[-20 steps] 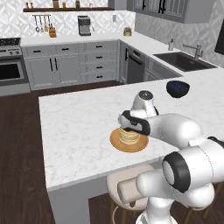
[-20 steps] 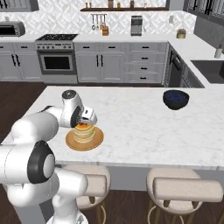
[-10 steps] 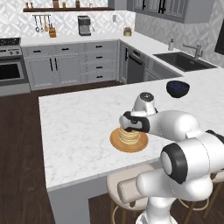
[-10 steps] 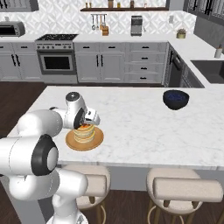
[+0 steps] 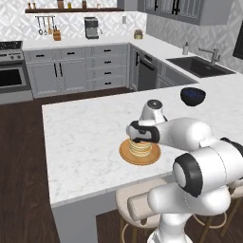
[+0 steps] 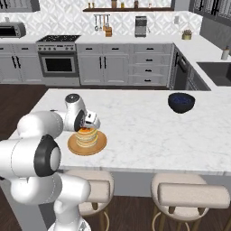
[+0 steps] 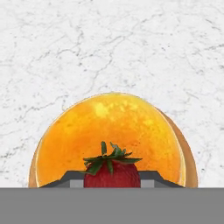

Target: Take the strawberry from the fridge and place it on top of the pancake, located on the dining counter.

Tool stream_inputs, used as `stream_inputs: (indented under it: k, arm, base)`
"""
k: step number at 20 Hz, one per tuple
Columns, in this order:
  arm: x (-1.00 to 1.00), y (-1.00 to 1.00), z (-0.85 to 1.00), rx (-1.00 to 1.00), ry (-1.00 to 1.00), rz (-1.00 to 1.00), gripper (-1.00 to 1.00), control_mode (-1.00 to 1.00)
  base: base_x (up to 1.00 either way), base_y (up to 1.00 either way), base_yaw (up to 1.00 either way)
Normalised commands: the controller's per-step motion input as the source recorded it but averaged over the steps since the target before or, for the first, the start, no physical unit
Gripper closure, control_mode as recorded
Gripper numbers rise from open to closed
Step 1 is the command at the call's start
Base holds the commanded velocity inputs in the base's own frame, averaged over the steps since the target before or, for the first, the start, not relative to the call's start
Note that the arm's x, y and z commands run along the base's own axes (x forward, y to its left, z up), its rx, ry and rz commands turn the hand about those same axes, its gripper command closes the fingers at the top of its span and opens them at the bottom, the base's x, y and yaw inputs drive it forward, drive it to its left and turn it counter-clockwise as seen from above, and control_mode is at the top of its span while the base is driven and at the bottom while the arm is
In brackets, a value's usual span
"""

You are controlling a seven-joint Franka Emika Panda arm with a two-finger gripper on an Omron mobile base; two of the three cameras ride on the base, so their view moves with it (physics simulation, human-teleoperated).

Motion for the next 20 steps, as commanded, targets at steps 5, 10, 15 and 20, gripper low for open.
stream_inputs:
  k: [5, 10, 15, 20]
  arm:
    - [0.14, 0.00, -0.03, 0.00, 0.00, 0.00, 1.00, -1.00]
    - [0.00, 0.00, -0.19, 0.00, 0.03, 0.00, -1.00, -1.00]
    - [-0.01, 0.00, -0.08, 0.00, 0.02, 0.00, -1.00, -1.00]
    - [-0.02, 0.00, 0.00, 0.00, 0.00, 0.00, -1.00, -1.00]
  base:
    - [0.00, 0.00, 0.00]
    - [0.00, 0.00, 0.00]
    - [0.00, 0.00, 0.00]
    - [0.00, 0.00, 0.00]
